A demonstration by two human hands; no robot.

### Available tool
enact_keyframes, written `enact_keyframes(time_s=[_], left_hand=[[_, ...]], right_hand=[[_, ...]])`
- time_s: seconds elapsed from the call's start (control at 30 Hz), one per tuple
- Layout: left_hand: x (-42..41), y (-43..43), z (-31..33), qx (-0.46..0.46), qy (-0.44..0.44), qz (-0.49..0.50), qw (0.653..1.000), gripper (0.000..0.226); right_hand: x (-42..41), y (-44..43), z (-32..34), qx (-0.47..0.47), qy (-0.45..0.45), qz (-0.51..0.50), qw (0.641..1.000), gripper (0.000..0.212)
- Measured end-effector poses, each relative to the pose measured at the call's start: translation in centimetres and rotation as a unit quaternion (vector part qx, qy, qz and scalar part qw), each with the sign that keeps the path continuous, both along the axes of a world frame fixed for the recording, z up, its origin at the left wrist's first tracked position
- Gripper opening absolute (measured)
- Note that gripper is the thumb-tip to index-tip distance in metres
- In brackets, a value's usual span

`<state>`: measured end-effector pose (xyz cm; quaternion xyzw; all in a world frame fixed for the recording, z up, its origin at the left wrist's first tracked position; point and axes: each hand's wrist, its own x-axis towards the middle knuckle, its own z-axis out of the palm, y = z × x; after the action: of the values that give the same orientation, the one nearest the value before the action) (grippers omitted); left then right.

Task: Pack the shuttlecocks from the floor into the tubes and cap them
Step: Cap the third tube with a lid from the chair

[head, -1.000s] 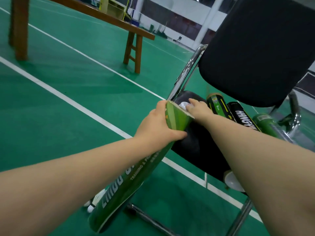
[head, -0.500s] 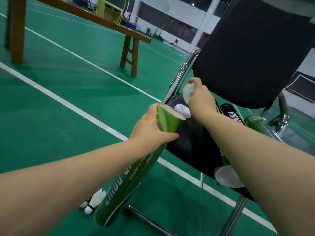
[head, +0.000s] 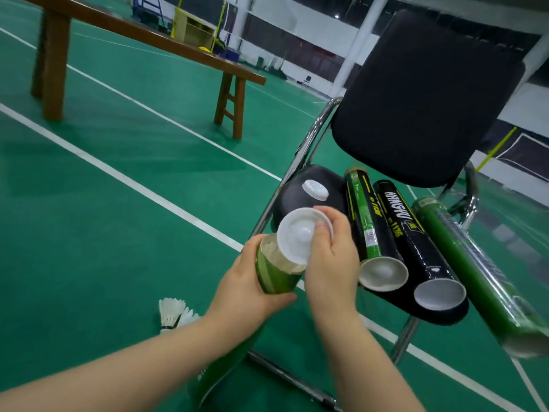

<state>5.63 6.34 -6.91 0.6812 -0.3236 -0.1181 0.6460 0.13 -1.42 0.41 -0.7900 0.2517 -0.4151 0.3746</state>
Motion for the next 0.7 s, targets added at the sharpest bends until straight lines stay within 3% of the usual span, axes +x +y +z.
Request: enact_keyframes(time_s=[0.17, 0.53, 0.7], left_hand=[[-1.8, 1.8, -1.9, -0.002, 0.043, -0.006, 0.999, 0.070], [-3.9, 2.5, -3.1, 0.029, 0.052, -0.075, 0.995, 0.071], [-3.5, 3.2, -0.5, -0.099, 0.171, -0.128, 0.972, 0.052]], right_hand=[[-0.5, 2.5, -3.5, 0.125, -0.004, -0.015, 0.992, 0.014], [-2.4, 3.0, -6.0, 0.226, 0.000, -0.085, 0.970, 0.018], [-2.2, 3.3, -6.1, 0.252, 0.006, -0.076, 0.965, 0.017]])
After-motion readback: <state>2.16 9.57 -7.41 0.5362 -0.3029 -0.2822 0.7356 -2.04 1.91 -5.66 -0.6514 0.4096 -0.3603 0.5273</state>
